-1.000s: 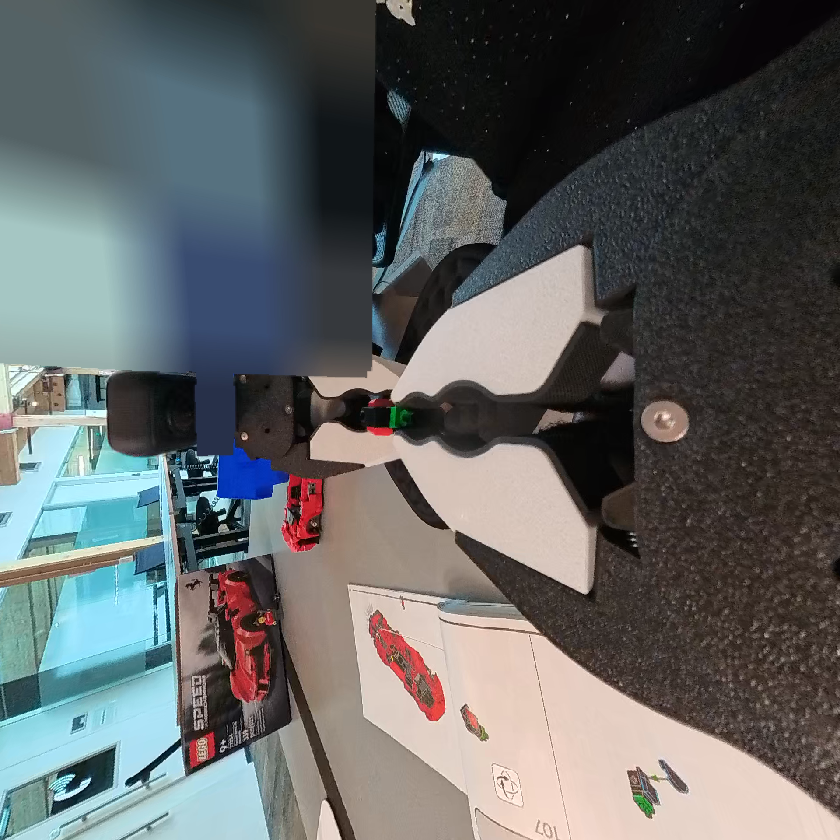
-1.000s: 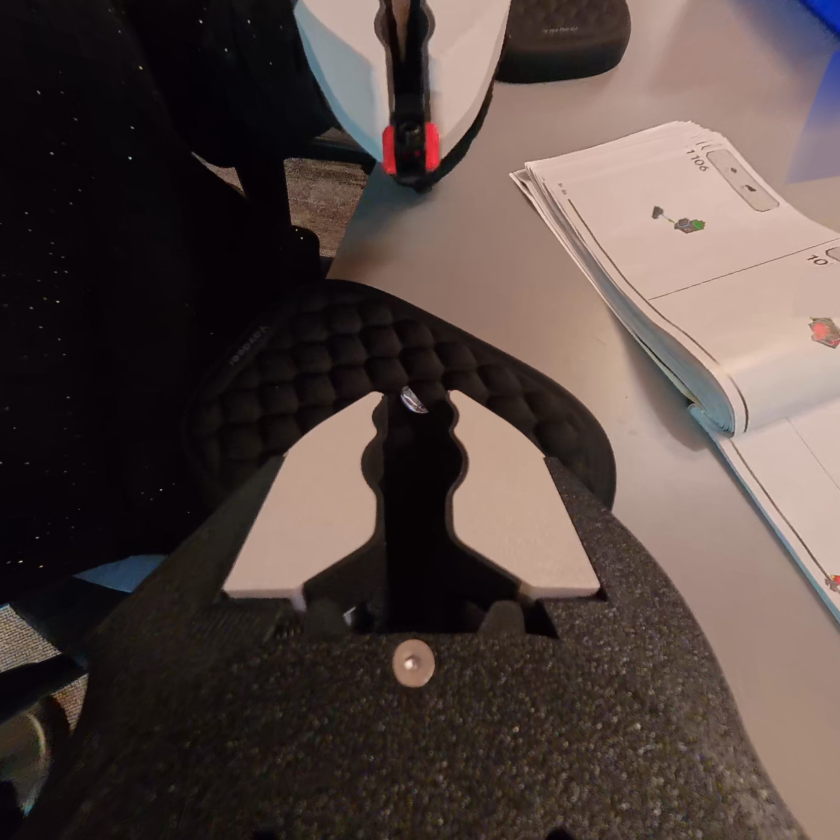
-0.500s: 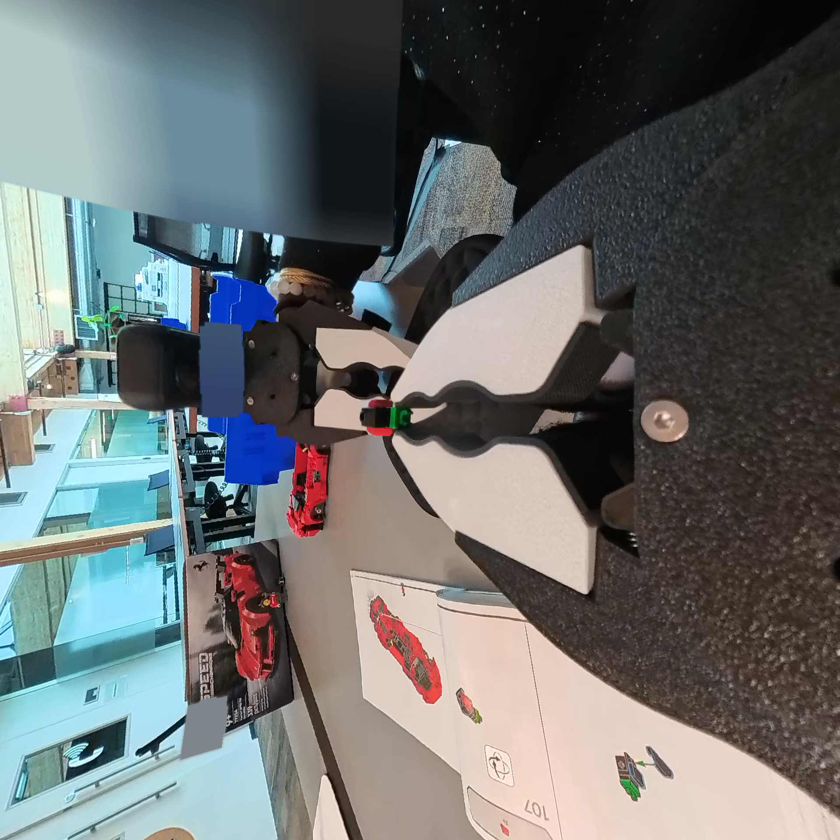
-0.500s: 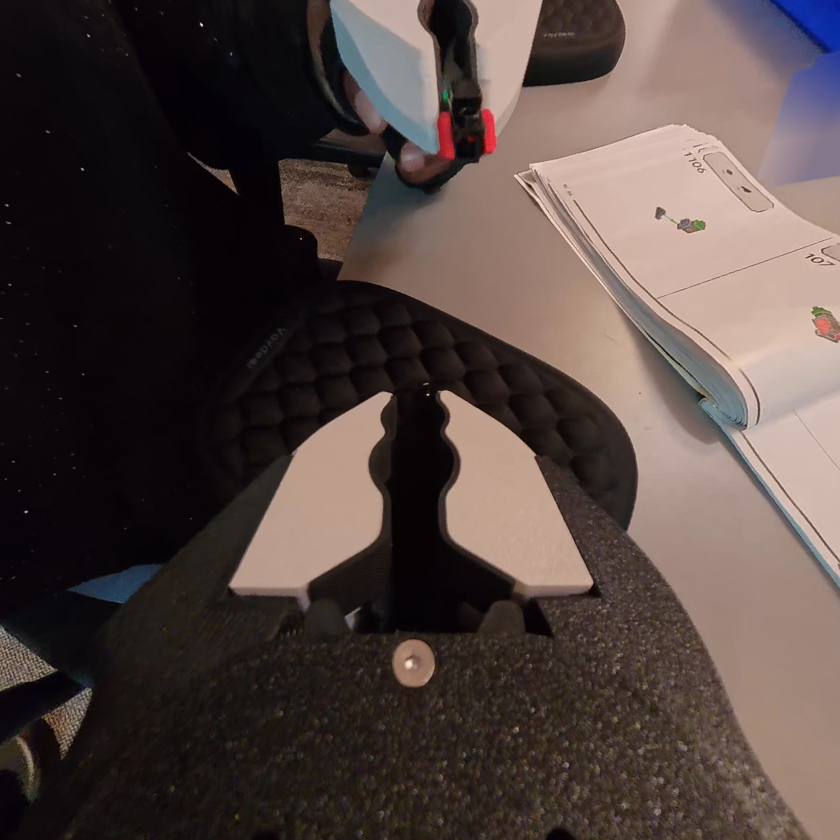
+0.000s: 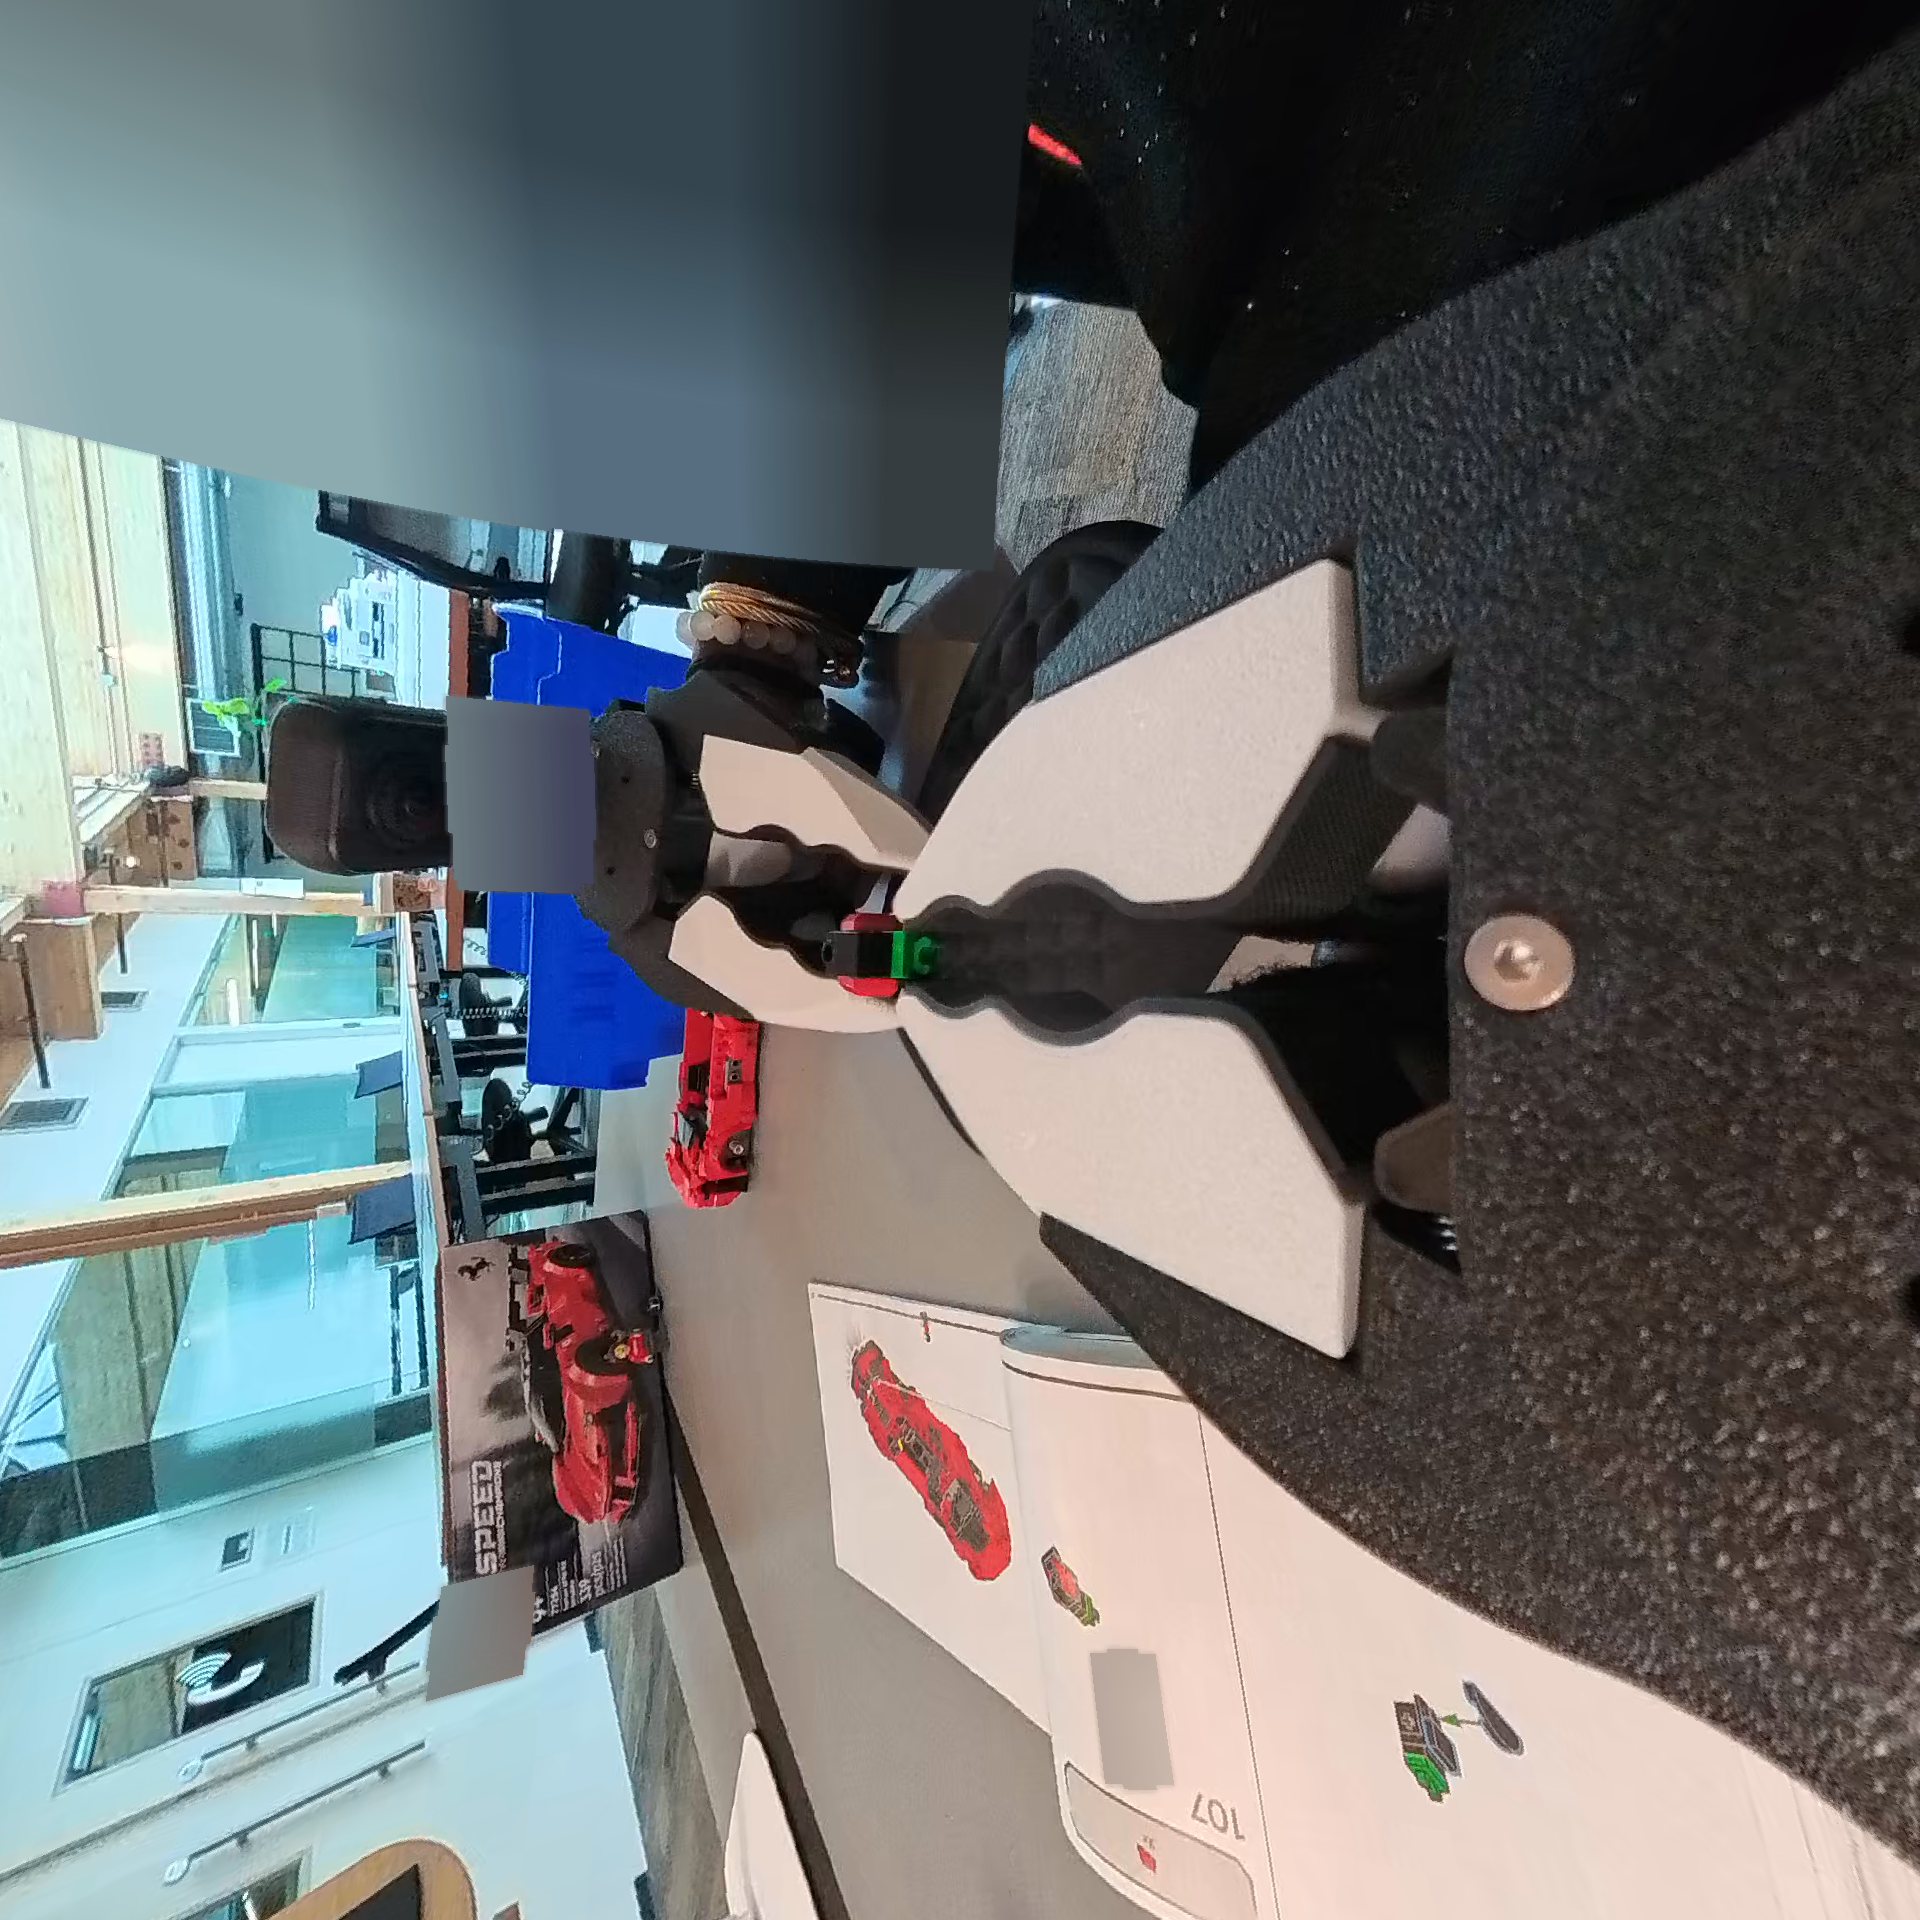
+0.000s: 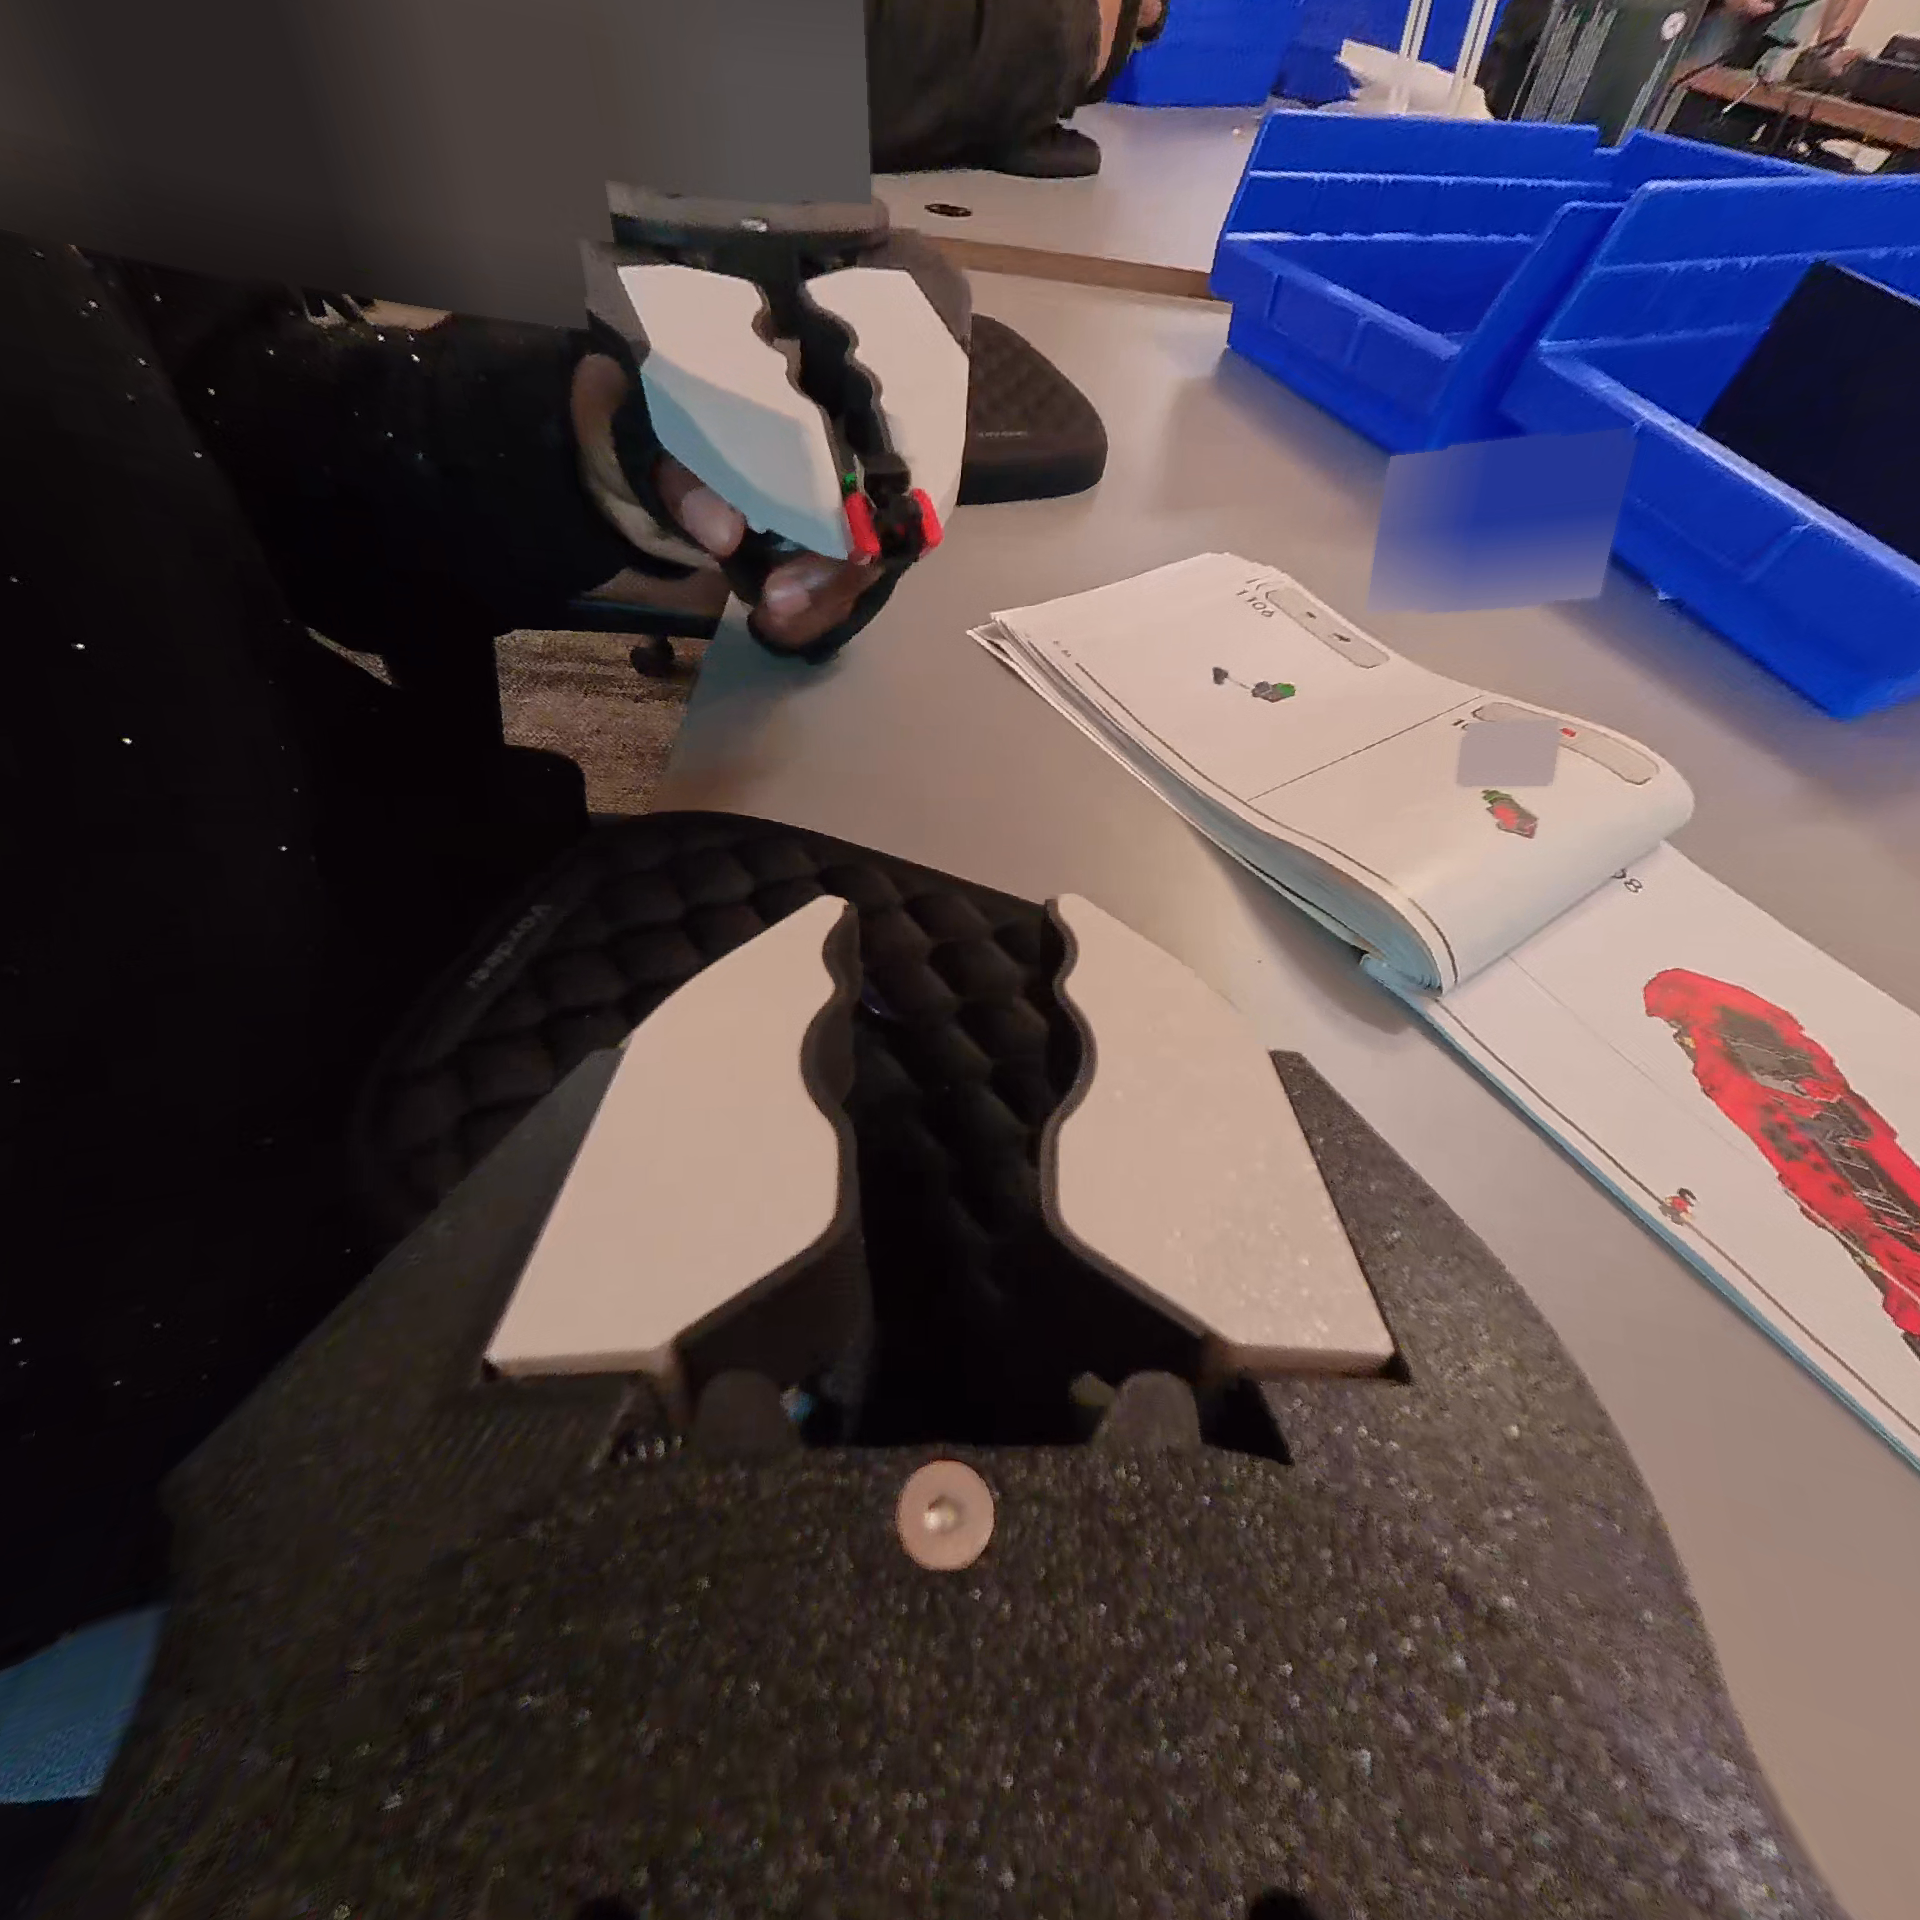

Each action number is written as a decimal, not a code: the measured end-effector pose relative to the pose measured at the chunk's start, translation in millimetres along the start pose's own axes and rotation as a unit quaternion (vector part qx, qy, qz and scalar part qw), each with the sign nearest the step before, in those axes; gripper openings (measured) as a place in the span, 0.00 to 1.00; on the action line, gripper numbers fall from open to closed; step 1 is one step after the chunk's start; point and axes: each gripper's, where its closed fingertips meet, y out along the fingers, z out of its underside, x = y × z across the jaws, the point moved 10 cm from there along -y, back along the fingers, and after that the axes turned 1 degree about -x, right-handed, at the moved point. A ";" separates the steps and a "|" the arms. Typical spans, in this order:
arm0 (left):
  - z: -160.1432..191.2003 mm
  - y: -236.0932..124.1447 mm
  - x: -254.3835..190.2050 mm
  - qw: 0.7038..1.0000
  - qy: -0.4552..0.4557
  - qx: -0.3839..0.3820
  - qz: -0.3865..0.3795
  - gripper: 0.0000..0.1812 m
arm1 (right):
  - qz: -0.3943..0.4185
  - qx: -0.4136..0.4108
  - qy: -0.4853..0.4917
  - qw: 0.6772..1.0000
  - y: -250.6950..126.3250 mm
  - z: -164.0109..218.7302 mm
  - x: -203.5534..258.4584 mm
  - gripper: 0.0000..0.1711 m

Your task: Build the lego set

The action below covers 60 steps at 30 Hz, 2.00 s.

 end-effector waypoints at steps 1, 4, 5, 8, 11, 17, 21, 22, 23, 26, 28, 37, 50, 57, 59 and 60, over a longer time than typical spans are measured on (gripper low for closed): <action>-0.1 -0.4 -0.3 1.000 0.000 -0.002 -0.001 0.04 | 0.001 0.005 -0.001 1.000 0.8 0.1 0.7 0.21; -2.1 -2.2 0.6 1.000 -0.022 -0.013 0.010 0.04 | -0.003 0.027 0.003 1.000 4.9 0.6 1.6 0.25; -3.2 -2.9 1.8 0.999 -0.030 -0.016 0.014 0.04 | -0.006 0.034 0.008 0.999 6.4 0.9 0.7 0.26; -11.7 -4.1 9.8 0.999 -0.032 -0.027 0.019 0.04 | -0.022 0.047 0.046 0.998 9.1 1.9 -5.7 0.27; -24.6 -4.4 19.5 0.998 -0.047 -0.041 0.031 0.04 | -0.037 0.043 0.110 0.992 9.2 3.7 -17.1 0.27; -33.8 -0.5 30.0 1.000 -0.002 -0.017 0.007 0.04 | -0.058 -0.054 0.189 0.979 -3.1 3.7 -27.3 0.26; -50.7 -4.7 14.4 1.000 -0.008 -0.017 -0.004 0.04 | -0.009 -0.073 0.162 0.984 -5.5 1.0 -20.8 0.27; -55.6 -6.2 8.6 1.000 -0.011 -0.023 -0.004 0.04 | 0.003 -0.063 0.150 0.987 -4.1 0.3 -18.2 0.28; -59.5 -7.5 3.8 0.999 -0.012 -0.031 -0.005 0.04 | 0.015 -0.060 0.140 0.988 -2.7 -0.8 -14.5 0.29; -65.7 -6.8 -2.4 0.999 -0.007 -0.039 -0.006 0.04 | 0.060 -0.088 0.108 0.988 -6.8 -3.9 -2.1 0.29; -68.4 -1.4 1.7 1.000 0.004 -0.026 -0.009 0.04 | 0.083 -0.114 0.098 0.985 -12.1 -5.0 4.5 0.29; -69.1 19.4 34.1 0.998 0.059 0.008 -0.003 0.04 | 0.041 -0.093 0.105 0.989 1.1 -5.7 -14.0 0.28; -24.8 -1.3 21.6 0.998 0.056 -0.004 -0.014 0.04 | 0.050 -0.091 0.070 0.992 -4.5 -5.5 -1.9 0.25; -13.1 0.8 24.8 0.999 0.046 0.003 -0.004 0.04 | 0.034 0.020 0.042 0.998 -4.4 0.8 -3.0 0.20; -6.7 3.4 25.2 0.999 0.033 0.007 0.005 0.04 | 0.024 0.048 0.048 0.997 -12.6 2.1 -3.0 0.19; -3.5 4.7 25.5 1.000 0.024 0.006 0.011 0.04 | 0.024 0.052 0.048 0.997 -16.7 2.5 -3.2 0.18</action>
